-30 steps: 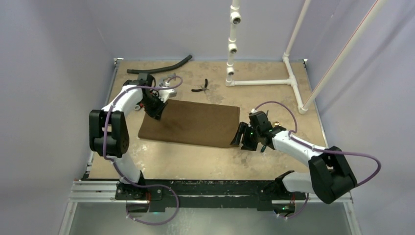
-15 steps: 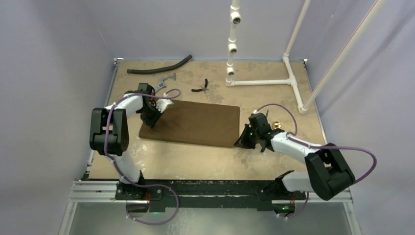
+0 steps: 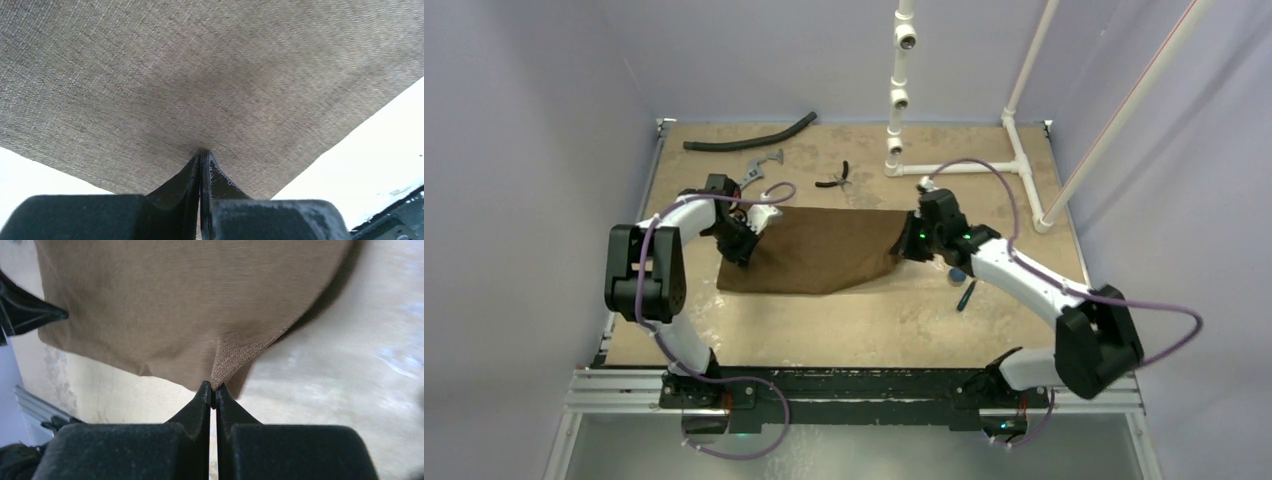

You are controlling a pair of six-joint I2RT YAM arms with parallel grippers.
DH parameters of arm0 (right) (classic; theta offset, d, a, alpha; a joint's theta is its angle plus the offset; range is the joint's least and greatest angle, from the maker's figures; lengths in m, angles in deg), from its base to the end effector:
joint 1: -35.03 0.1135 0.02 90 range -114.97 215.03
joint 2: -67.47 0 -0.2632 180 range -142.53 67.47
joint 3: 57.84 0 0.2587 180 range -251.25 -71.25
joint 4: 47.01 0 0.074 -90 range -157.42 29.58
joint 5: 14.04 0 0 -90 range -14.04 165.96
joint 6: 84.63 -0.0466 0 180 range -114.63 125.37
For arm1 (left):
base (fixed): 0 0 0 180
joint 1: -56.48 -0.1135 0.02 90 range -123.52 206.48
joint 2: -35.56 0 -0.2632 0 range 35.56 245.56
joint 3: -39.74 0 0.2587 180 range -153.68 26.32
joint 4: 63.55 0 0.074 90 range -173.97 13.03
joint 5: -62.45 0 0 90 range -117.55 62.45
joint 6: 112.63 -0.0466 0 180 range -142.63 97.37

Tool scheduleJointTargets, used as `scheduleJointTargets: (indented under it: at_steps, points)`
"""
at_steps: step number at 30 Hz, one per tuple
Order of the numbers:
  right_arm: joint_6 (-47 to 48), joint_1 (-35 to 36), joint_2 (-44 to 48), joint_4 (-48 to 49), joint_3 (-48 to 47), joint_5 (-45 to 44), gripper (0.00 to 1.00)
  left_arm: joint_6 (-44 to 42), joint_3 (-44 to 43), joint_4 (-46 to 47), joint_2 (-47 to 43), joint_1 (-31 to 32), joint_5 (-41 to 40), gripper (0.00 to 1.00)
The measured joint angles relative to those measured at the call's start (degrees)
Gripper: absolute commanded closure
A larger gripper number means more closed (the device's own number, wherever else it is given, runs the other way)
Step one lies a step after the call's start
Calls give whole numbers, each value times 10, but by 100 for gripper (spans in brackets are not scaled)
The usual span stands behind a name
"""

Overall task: Fold the napkin into a case and place the utensils inside
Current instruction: Fold the rectangle-folded napkin at the center of the board.

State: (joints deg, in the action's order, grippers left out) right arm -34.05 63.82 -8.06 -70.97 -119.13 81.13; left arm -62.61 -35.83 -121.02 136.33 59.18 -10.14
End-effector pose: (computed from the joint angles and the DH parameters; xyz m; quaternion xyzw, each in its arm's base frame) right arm 0.2606 0.1480 0.2303 0.0636 0.8966 0.2783 0.3386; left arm 0.3174 -0.0289 0.1444 0.3680 0.9153 -0.1229 0.1081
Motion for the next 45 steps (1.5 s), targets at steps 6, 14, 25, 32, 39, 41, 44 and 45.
scheduleJointTargets:
  at_steps: [6, 14, 25, 32, 39, 41, 44, 45]
  points:
    - [29, 125, -136, -11, -157, 19, 100, 34, -21, -21, -30, -3, 21, 99]
    - [54, 247, -282, -16, -341, 37, 100, 62, -51, -2, -76, -89, 9, 100]
    - [64, 278, -425, -45, -507, 50, 100, 42, 13, 12, -38, -173, 20, 100]
    - [33, 253, -447, -66, -567, 42, 100, 33, 32, 16, -28, -173, 35, 100]
    - [-21, 208, -409, -16, -556, 0, 100, 33, 40, 24, -25, -174, 49, 100]
    - [-19, 223, -448, -5, -618, 8, 100, 33, 40, 24, -23, -178, 57, 100]
    - [-13, 268, -527, 10, -708, 37, 100, 33, 38, 22, -17, -192, 78, 100]
    - [-8, 285, -556, 9, -732, 52, 100, 33, 34, 18, -12, -198, 86, 100]
